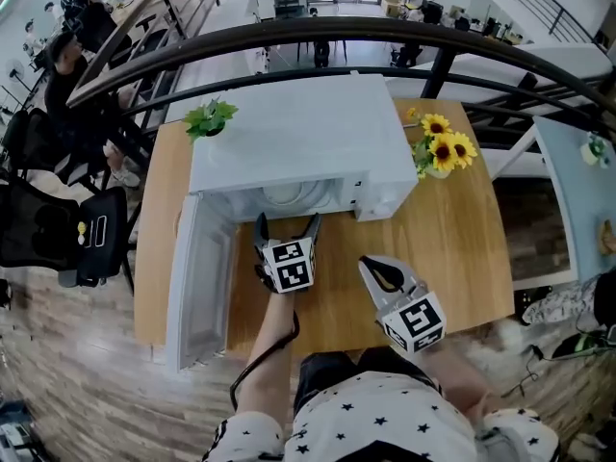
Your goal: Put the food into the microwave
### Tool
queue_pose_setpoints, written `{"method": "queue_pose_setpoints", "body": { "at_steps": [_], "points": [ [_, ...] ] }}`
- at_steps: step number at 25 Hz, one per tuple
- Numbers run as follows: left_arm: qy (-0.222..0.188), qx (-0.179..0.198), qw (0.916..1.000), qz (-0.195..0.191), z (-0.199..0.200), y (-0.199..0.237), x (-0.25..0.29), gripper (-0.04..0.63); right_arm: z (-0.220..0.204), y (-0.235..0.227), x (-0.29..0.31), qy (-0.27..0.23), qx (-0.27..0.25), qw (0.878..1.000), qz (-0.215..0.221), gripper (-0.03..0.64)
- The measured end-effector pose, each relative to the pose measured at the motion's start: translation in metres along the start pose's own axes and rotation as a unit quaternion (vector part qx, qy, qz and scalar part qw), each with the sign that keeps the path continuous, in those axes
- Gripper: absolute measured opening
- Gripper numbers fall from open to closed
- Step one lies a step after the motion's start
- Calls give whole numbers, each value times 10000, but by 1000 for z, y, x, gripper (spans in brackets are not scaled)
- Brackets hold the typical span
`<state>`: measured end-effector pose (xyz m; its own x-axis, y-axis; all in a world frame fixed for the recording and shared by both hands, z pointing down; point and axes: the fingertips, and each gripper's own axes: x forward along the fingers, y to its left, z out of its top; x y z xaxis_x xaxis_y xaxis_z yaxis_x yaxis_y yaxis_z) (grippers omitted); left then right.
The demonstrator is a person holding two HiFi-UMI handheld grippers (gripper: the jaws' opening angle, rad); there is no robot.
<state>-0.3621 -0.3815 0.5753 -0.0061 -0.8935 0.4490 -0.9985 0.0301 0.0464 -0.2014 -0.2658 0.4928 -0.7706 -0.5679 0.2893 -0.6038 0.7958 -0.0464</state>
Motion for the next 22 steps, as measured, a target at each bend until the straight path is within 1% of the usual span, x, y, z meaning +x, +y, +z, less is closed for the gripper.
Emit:
{"method": "queue_pose_setpoints", "body": {
  "at_steps": [8,11,13,17,22],
  "points": [
    [-242,-139,9996,-61,-1,-49,-79,522,-4,14,-66,-96,-72,9999,109,5],
    [-384,-174,9991,14,-2,-68,-105,494,-8,13,-87,-180,-119,9996,164,5],
    [-479,-170,9986,118,-7,-79,-127,439,-12,16,-103,-244,-132,9994,183,5],
    [-691,-140,9969,344,-16,-100,-174,292,-19,24,-136,-369,-181,9989,206,5],
    [-877,-107,9953,396,-26,-129,-235,170,-25,40,-174,-540,-168,9981,234,5]
  ]
}}
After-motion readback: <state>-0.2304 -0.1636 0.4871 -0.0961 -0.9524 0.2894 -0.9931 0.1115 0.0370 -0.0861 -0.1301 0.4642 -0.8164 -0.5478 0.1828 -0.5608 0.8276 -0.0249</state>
